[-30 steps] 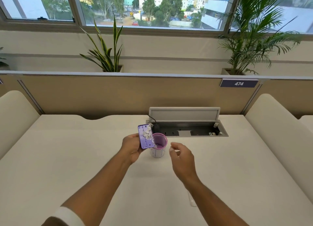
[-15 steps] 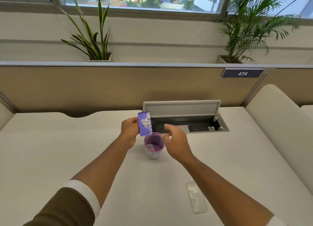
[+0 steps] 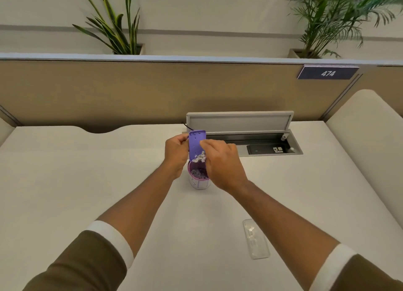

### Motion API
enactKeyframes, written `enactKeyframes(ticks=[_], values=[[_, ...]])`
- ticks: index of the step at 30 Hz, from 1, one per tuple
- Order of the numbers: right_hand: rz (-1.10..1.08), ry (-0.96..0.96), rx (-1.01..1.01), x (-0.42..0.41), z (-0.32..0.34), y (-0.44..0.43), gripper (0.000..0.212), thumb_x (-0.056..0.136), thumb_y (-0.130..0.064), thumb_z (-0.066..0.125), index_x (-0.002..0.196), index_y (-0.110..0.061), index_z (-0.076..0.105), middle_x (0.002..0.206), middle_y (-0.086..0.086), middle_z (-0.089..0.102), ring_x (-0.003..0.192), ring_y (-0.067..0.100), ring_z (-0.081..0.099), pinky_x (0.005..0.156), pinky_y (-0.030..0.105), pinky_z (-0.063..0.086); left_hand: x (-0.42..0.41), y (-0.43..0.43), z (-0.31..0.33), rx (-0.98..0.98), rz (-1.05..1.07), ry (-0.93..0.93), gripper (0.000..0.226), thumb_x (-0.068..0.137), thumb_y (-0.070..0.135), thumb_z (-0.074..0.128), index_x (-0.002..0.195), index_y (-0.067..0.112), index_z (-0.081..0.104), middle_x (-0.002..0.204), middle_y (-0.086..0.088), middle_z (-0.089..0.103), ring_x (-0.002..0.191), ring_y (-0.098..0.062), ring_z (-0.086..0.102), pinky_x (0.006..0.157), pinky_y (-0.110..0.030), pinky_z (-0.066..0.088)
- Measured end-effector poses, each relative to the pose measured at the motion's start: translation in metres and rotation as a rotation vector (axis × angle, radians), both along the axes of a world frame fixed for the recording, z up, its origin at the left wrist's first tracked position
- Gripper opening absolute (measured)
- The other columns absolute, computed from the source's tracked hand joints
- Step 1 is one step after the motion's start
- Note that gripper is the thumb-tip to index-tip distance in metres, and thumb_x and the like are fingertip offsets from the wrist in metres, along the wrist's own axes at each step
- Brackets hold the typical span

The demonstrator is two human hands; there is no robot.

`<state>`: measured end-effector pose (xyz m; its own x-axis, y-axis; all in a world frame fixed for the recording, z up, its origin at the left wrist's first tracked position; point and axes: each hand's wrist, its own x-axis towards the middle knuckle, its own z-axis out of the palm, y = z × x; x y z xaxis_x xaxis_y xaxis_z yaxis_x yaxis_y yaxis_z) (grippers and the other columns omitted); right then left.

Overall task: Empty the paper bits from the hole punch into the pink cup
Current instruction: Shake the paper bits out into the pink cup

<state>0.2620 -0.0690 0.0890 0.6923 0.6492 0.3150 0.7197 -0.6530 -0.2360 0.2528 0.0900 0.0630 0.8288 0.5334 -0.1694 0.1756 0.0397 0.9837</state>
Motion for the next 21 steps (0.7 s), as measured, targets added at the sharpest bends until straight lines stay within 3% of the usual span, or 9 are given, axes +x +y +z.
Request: enactKeyframes(ticks=[5, 13, 17, 21], values=[[0.036, -0.034, -0.191, -0.004, -0.017, 0.001, 0.058, 0.081, -0.039, 0.082, 0.129, -0.018, 0.058, 0.126, 0.006, 0.066, 0.113, 0.025, 0.061, 0.092, 0.041, 0.046, -0.003, -0.004, -0.004, 0.035, 0.046, -0.019, 0.015, 0.1, 0.025, 0.065, 0.106, 0.014, 0.074, 0.09, -0.002, 0.074, 0.076, -0.015, 0.07, 0.056, -0.011, 0.056], [0.011, 0.022, -0.197, -0.019, -0.03, -0.002, 0.063, 0.078, -0.043, 0.084, 0.13, -0.022, 0.057, 0.129, 0.003, 0.065, 0.117, 0.022, 0.059, 0.099, 0.044, 0.044, -0.004, -0.005, 0.001, 0.064, 0.076, -0.071, 0.018, 0.1, 0.026, 0.064, 0.113, 0.016, 0.07, 0.088, 0.008, 0.071, 0.077, -0.011, 0.069, 0.053, -0.009, 0.053], [-0.004, 0.02, -0.148, -0.023, -0.03, -0.006, 0.06, 0.079, -0.042, 0.084, 0.129, -0.021, 0.058, 0.128, 0.004, 0.065, 0.115, 0.022, 0.06, 0.097, 0.043, 0.045, -0.004, -0.006, 0.0, 0.079, 0.069, -0.077, 0.031, 0.099, 0.026, 0.065, 0.125, 0.01, 0.07, 0.097, 0.0, 0.072, 0.08, -0.012, 0.069, 0.056, -0.009, 0.054], [0.014, 0.022, -0.163, -0.023, -0.026, -0.004, 0.057, 0.081, -0.038, 0.082, 0.13, -0.02, 0.059, 0.13, 0.003, 0.065, 0.118, 0.024, 0.06, 0.1, 0.045, 0.044, -0.006, -0.01, -0.004, 0.106, 0.056, -0.088, 0.03, 0.099, 0.025, 0.065, 0.125, 0.011, 0.07, 0.101, -0.002, 0.071, 0.082, -0.011, 0.069, 0.058, -0.01, 0.056]])
